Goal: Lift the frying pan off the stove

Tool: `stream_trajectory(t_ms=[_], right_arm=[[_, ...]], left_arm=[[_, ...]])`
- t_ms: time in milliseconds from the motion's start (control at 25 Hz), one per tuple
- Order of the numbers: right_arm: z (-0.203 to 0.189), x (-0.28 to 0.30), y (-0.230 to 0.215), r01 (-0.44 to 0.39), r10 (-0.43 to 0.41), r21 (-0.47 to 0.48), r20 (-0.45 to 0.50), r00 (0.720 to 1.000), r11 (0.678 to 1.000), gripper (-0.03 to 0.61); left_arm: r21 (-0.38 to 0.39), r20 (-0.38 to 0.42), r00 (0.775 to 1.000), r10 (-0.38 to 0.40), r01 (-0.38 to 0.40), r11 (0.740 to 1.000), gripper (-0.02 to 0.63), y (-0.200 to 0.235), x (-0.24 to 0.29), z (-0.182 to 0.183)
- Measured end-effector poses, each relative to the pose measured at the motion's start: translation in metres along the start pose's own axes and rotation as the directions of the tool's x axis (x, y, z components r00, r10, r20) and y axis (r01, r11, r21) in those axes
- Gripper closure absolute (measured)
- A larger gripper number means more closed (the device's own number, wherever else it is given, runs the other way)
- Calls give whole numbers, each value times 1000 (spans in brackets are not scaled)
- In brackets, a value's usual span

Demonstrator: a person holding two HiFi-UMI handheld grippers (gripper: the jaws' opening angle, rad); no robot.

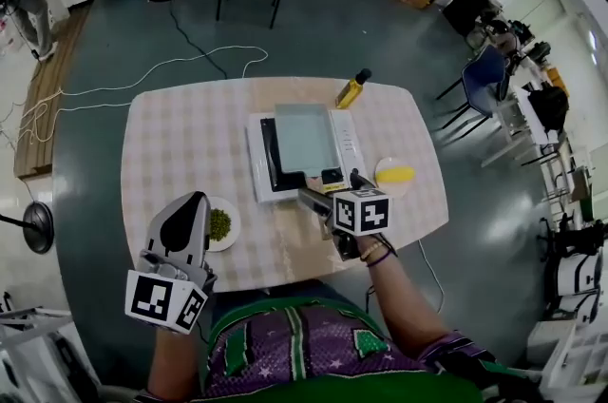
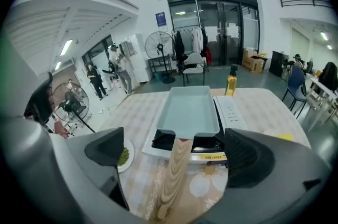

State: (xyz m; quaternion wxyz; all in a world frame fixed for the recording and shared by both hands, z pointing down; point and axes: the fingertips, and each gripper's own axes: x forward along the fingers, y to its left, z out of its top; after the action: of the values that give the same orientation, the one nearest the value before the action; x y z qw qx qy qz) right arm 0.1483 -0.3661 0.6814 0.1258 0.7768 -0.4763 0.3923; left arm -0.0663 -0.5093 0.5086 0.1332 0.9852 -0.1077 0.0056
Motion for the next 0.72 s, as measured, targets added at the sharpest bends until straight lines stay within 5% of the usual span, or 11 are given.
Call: stream_trajectory(t_ms=[440,720], right_arm=[[-39,63,-16,-11,26,68,-216,976,998,31],[-56,86,-14,-78,131,166,-336,933,983,71]], left_arm=[[-66,-21,1000,7,-8,998,591,16,31,-13],[-95,-25,1000,3,-6,995,591,16,38,-14]])
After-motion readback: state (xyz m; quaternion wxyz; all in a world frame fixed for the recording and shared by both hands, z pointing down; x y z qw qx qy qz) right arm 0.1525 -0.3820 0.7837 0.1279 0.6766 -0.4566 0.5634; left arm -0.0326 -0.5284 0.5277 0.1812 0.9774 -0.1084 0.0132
